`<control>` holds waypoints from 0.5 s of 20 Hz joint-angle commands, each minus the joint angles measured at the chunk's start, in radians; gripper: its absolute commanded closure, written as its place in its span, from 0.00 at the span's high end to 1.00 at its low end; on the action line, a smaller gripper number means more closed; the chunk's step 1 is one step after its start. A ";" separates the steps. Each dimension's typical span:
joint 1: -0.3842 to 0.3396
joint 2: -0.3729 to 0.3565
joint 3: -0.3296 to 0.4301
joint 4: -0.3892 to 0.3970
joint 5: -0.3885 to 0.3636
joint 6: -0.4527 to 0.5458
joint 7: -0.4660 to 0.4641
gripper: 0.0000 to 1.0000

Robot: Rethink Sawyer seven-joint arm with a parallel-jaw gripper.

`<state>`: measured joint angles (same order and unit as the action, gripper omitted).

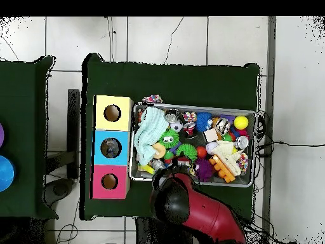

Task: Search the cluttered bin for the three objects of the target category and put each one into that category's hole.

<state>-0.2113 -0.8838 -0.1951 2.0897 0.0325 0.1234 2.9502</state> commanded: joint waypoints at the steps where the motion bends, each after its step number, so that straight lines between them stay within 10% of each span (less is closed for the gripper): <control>1: -0.027 0.044 0.135 0.046 -0.090 0.001 -0.056 1.00; 10: -0.006 0.043 0.115 0.042 -0.102 0.004 -0.013 1.00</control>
<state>-0.2115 -0.8629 -0.1459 2.0912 -0.0180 0.1229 2.9502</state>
